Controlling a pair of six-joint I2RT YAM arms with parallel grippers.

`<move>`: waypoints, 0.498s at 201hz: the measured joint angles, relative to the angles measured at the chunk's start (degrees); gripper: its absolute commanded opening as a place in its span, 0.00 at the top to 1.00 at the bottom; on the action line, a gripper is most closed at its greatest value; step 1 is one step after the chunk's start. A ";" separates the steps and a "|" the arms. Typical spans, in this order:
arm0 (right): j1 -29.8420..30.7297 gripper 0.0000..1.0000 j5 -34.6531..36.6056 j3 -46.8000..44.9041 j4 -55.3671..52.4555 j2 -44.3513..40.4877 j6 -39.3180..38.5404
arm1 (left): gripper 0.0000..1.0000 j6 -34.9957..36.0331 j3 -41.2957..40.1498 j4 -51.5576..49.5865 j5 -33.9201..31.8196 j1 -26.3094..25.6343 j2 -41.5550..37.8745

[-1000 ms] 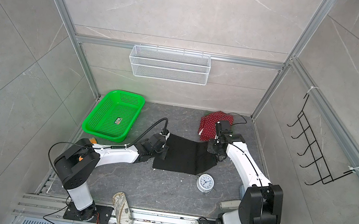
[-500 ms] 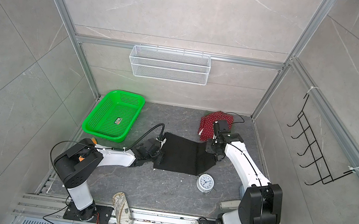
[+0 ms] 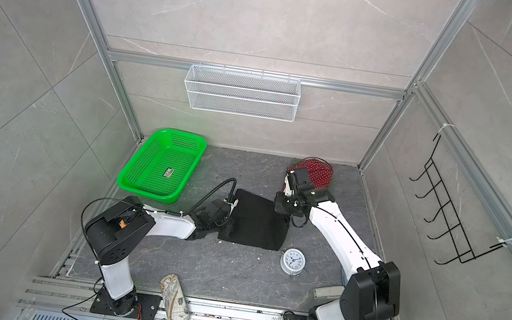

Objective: Fold and stack skirts
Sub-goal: Fold the skirt at the center of the table.

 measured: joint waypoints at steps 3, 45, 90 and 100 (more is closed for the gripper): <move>0.28 1.00 -0.28 0.02 0.50 0.15 0.37 | 1.00 0.00 0.00 0.11 0.04 0.00 0.04; 4.28 1.00 -3.39 0.02 6.86 4.57 6.05 | 1.00 0.00 -0.15 1.25 0.28 0.00 0.35; 7.50 1.00 -4.46 0.68 11.23 10.45 10.10 | 1.00 -0.11 -0.79 2.75 0.79 0.00 0.37; 8.00 1.00 -4.52 0.87 12.07 11.43 10.78 | 1.00 -0.22 -0.87 2.95 1.01 0.00 0.39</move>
